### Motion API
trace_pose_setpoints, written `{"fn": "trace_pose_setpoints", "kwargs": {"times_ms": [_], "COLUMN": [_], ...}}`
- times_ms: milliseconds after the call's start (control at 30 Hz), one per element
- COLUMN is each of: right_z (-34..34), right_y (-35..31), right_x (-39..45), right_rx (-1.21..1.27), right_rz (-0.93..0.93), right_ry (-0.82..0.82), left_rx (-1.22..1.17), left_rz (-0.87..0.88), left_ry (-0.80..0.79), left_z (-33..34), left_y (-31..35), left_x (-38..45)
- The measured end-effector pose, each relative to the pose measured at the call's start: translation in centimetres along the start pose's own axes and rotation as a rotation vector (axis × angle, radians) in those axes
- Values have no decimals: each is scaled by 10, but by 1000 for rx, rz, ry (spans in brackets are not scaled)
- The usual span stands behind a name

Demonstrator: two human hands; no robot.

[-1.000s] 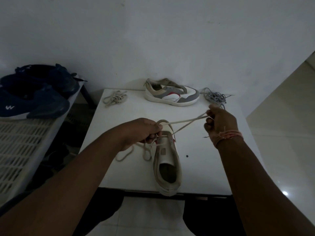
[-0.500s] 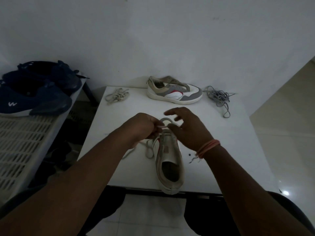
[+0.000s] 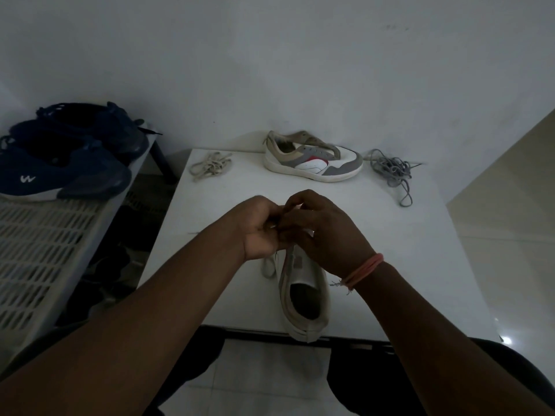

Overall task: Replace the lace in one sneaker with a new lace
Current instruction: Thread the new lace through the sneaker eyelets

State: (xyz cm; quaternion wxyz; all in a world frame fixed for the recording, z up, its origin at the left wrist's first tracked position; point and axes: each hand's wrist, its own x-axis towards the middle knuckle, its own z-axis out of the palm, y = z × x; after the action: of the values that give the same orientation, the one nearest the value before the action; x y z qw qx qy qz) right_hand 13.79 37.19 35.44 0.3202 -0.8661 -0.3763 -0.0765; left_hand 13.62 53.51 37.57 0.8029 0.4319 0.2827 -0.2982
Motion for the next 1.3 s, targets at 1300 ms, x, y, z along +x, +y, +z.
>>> {"fn": "trace_pose_setpoints", "kwargs": {"times_ms": [1300], "right_z": [40], "right_y": [19], "right_x": [-16], "right_rx": [-89], "right_rz": [653], "right_ry": [-78], "left_rx": [913], "left_rz": [358], "left_ry": [403], "left_z": [-11], "left_y": [-41], "left_x": [19]}}
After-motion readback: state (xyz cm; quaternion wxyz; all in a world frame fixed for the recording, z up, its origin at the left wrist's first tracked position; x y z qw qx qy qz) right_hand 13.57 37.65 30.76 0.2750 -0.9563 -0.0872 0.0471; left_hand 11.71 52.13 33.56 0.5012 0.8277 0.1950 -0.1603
